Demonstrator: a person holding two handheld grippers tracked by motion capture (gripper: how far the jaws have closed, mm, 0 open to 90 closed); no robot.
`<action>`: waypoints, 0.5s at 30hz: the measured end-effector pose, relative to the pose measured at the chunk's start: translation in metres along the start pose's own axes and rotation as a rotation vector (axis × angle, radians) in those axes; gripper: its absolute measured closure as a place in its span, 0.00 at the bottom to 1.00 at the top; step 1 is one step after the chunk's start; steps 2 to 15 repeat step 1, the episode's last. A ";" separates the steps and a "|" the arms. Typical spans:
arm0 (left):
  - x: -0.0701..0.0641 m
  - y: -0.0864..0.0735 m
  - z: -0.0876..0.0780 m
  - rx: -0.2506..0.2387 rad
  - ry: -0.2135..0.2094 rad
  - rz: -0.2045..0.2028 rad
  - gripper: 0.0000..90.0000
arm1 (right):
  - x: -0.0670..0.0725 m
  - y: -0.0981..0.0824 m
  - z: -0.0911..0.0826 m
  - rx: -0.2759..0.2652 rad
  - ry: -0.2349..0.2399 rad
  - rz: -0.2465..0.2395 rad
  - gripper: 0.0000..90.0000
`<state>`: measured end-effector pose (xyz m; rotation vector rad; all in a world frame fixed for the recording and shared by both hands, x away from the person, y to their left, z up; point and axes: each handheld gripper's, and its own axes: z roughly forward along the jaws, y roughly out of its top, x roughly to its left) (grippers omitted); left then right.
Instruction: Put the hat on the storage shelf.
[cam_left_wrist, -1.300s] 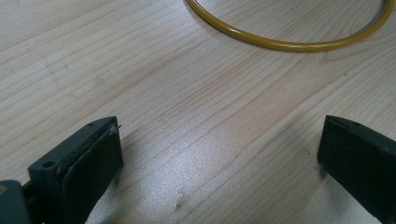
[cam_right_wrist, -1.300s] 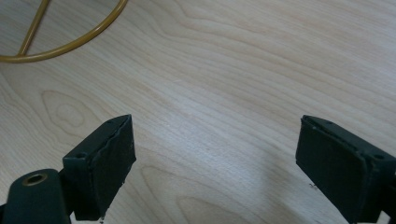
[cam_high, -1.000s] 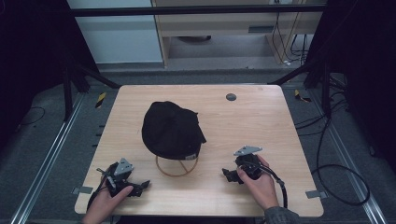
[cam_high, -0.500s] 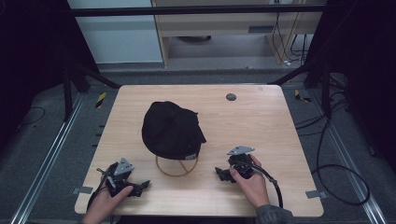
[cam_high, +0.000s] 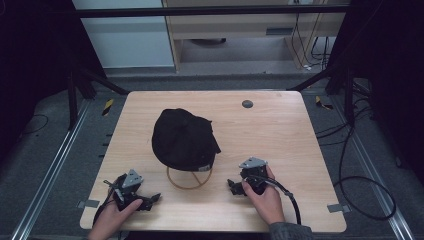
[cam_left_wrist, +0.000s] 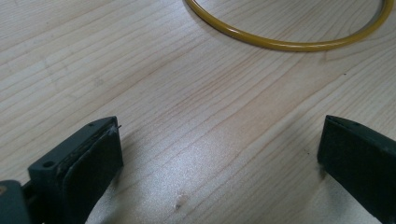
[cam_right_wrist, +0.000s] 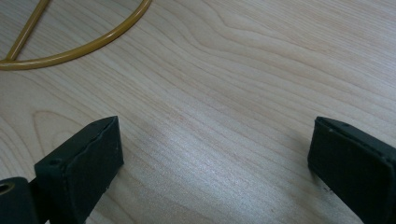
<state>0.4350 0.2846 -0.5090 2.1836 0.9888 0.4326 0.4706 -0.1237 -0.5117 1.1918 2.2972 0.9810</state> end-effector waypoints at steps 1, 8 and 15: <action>0.000 0.000 0.000 0.000 -0.002 0.002 0.00 | 0.000 0.000 0.000 0.000 0.002 0.000 0.04; 0.000 0.000 0.000 0.000 -0.002 0.002 0.00 | 0.000 0.000 0.000 0.000 0.002 0.000 0.04; 0.000 0.000 0.000 0.000 -0.002 0.002 0.00 | 0.000 0.000 0.000 0.000 0.002 0.000 0.04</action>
